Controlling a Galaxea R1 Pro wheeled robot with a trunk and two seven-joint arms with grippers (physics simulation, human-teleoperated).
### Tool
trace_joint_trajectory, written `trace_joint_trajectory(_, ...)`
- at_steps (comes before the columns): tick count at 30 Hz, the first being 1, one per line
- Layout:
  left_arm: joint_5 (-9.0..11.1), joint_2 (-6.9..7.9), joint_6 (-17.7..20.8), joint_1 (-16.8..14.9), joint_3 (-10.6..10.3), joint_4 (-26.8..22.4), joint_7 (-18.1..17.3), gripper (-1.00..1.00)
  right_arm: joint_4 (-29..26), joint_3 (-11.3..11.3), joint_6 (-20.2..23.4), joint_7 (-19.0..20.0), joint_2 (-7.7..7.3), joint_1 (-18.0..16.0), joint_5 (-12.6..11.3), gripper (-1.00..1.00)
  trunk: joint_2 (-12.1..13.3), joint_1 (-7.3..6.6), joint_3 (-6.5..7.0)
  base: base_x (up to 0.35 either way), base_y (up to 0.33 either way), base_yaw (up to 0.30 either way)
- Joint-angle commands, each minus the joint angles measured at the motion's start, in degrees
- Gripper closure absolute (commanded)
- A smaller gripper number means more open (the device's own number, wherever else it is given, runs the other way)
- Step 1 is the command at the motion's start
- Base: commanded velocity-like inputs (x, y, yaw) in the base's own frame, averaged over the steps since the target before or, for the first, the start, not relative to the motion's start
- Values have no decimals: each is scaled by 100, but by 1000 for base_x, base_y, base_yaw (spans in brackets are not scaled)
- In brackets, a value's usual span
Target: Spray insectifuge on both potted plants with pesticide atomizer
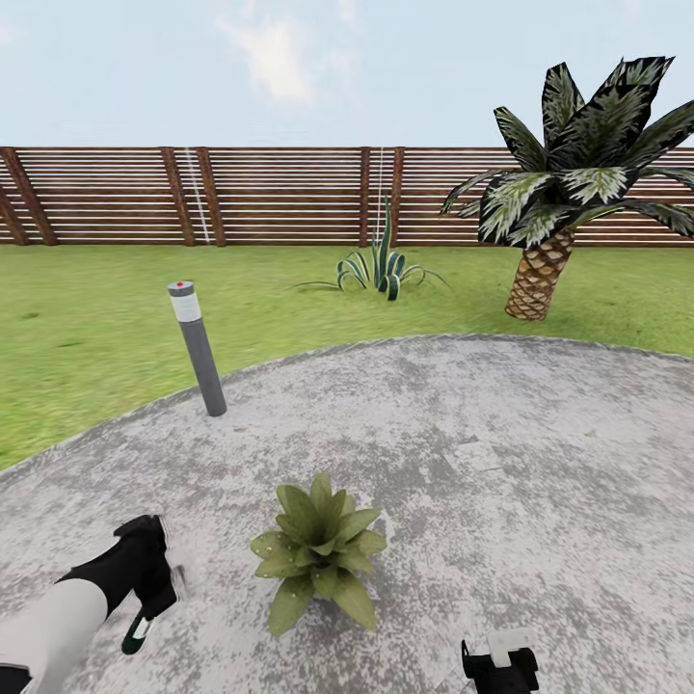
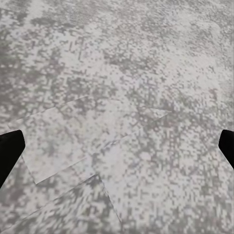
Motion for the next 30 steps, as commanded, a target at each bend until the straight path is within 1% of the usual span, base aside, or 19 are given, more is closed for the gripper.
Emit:
trace_joint_trajectory(1,11,50,36,-2,-21,-10,-31,100,5,-36,-17,-23,7,-4,61,-100,-2,-1,-5,0,0,0)
trace_joint_trajectory(3,22,70,31,-2,-18,-10,-30,100,4,-35,-17,-23,9,-4,61,-100,-2,-1,-5,0,0,0)
trace_joint_trajectory(5,31,24,41,-1,-18,-5,-34,100,2,-34,-17,-23,9,-4,61,-100,-2,-1,-5,0,0,0)
trace_joint_trajectory(6,36,-14,44,-2,-13,-7,-36,100,1,-34,-17,-23,10,-4,61,-100,-2,-1,-5,0,0,0)
trace_joint_trajectory(7,35,-102,46,-3,-8,-10,-29,100,1,-34,-17,-23,10,-4,61,-100,-2,-1,-5,0,0,0)
trace_joint_trajectory(8,34,-159,46,-3,-2,-17,-21,100,3,-34,-17,-23,10,-4,61,-100,-2,-1,-5,0,0,0)
trace_joint_trajectory(9,37,-247,53,-4,47,-60,-11,100,4,-34,-17,-23,10,-4,61,-100,-2,-1,-5,0,0,0)
trace_joint_trajectory(10,61,-274,57,-4,103,-86,-3,100,4,-33,-17,-23,10,-4,61,-100,-2,-1,-5,0,0,0)
trace_joint_trajectory(11,135,-301,65,-20,234,-130,7,100,4,-33,-17,-23,10,-4,61,-100,-2,-1,-5,0,0,0)
trace_joint_trajectory(13,245,-318,86,-62,386,-252,16,100,6,-33,-17,-23,10,-4,61,-100,-2,-1,-5,0,0,0)
trace_joint_trajectory(17,283,-321,85,-44,521,-292,1,100,2,-33,-17,-23,9,-4,61,-100,-2,-1,-5,0,0,0)
trace_joint_trajectory(19,297,-308,55,-9,531,-232,16,100,2,-33,-17,-23,10,-4,61,-100,-2,-1,-5,0,0,0)
trace_joint_trajectory(22,293,-293,24,18,530,-13,24,100,2,-33,-17,-23,10,-4,61,-100,-2,-1,-5,0,0,0)
trace_joint_trajectory(25,298,-297,7,30,526,426,52,100,3,-33,-17,-23,10,-4,61,-100,-2,-1,-5,0,0,0)
trace_joint_trajectory(28,294,-303,-15,31,532,538,94,100,5,-33,-17,-23,10,-4,61,-100,-2,-1,-5,0,0,0)
trace_joint_trajectory(30,295,-298,-16,31,544,560,335,100,4,-33,-17,-23,10,-4,61,-100,-2,-1,-5,0,0,0)
